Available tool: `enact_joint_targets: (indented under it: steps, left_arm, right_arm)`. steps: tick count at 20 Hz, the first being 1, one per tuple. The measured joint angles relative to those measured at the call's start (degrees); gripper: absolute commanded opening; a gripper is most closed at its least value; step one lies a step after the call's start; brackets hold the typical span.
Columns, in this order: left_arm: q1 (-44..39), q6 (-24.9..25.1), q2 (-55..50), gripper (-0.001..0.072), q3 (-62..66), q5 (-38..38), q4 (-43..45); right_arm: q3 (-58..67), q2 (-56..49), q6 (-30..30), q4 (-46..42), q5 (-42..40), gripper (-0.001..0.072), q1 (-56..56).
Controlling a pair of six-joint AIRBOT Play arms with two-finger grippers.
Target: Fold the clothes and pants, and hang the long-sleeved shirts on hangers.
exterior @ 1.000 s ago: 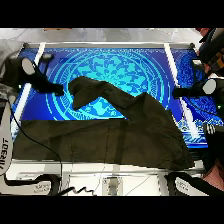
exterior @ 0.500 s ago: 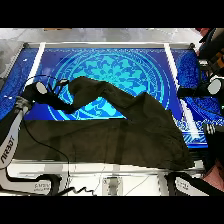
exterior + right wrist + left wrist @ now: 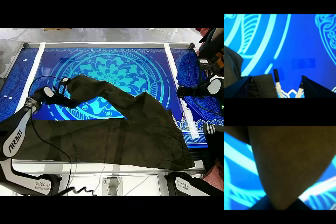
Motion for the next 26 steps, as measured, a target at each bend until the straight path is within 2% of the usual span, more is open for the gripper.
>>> enact_joint_targets:
  steps: [4,9,11,12,13,14,19,22,23,24,26]
  left_arm:
    - [-0.7,0.0,1.6,0.0028,3.7,3.3,10.1]
    - [-0.5,0.0,9.8,0.0029,10.2,7.5,35.8]
    - [-0.1,0.0,13.8,0.0029,11.3,9.5,42.6]
    - [0.0,0.0,15.6,0.0029,11.7,9.8,44.8]
    - [0.2,0.0,16.9,0.0029,11.9,9.9,46.3]
    - [0.3,0.0,18.1,0.0028,12.1,9.2,47.7]
    - [1.7,0.0,19.6,0.0028,12.4,0.7,50.6]
    - [2.8,0.0,19.0,0.0029,12.4,-5.1,51.2]
    - [3.3,0.0,18.7,0.0029,12.4,-6.6,51.3]
    - [3.6,0.0,18.3,0.0028,12.4,-8.3,51.5]
    - [4.2,0.0,17.4,0.0028,12.4,-10.8,51.5]
  right_arm:
    - [0.0,-0.5,0.3,0.0,-0.3,0.0687,0.0]
    - [0.0,-0.6,0.5,-1.8,-2.6,0.0687,-1.0]
    - [0.0,-0.6,0.7,-2.4,-3.3,0.0686,-2.8]
    - [0.0,-0.6,0.8,-2.5,-3.4,0.0661,-3.8]
    - [0.0,-0.6,0.9,-2.6,-3.1,0.0558,-5.0]
    - [0.0,-0.6,0.9,-2.6,-2.5,0.0522,-6.3]
    - [0.0,-3.3,-2.0,-2.5,5.2,0.0476,-13.8]
    - [-0.3,-7.5,-7.1,3.1,13.7,0.0439,-18.9]
    - [-0.8,-9.3,-9.6,7.2,17.0,0.044,-20.5]
    - [-1.5,-11.0,-12.2,11.2,19.7,0.0489,-21.6]
    - [-3.2,-14.2,-16.7,19.4,22.7,0.0658,-22.8]
